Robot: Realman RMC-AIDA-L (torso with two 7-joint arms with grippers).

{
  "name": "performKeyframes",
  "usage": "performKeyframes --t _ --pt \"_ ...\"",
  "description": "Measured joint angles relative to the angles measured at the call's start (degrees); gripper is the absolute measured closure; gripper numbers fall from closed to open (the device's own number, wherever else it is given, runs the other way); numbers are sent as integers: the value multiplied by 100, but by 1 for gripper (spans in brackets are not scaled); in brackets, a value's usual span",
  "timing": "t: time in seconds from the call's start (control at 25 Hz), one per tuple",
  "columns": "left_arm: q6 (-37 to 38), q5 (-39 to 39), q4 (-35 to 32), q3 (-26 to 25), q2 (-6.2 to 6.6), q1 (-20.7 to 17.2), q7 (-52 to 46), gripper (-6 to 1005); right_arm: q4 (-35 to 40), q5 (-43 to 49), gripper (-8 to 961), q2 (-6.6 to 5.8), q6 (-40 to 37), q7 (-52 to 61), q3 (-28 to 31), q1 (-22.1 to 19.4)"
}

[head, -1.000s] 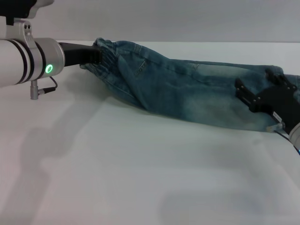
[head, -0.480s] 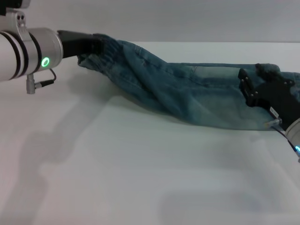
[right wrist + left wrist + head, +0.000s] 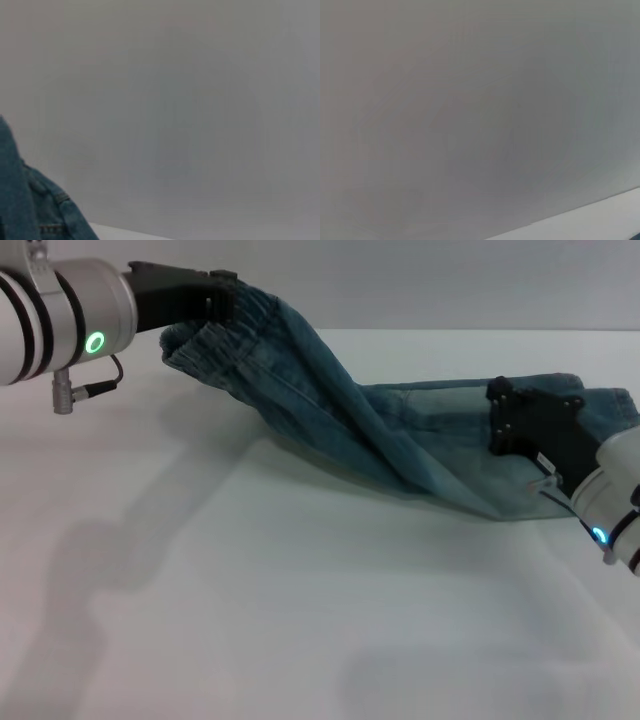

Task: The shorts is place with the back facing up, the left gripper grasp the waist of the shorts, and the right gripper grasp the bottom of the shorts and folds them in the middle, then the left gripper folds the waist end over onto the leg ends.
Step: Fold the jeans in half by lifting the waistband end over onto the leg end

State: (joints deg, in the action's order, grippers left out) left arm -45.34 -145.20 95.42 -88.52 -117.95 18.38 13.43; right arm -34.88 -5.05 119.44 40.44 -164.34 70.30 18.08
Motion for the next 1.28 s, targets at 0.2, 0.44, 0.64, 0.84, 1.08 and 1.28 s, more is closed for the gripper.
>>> performKeyframes --t 0.2,0.44,0.64,0.84,1.08,1.28 --pt "-12 0 125 64 0 -7 4 932 -37 -4 954 1 0 227 -193 113" --pt "2 0 280 156 0 42 10 923 16 -5 955 -8 -22 812 -535 345" --pt "17 0 406 187 0 40 13 916 40 -5 955 -6 -316 1095 -760 588" --pt "25 0 601 196 0 5 19 909 144 -5 955 3 -539 1164 -920 792" --pt "22 0 766 231 1 -18 20 900 175 -5 955 6 -678 1556 -1216 1020" --pt "21 2 834 287 -5 -17 96 893 175 -5 955 9 -774 1645 -1449 1237"
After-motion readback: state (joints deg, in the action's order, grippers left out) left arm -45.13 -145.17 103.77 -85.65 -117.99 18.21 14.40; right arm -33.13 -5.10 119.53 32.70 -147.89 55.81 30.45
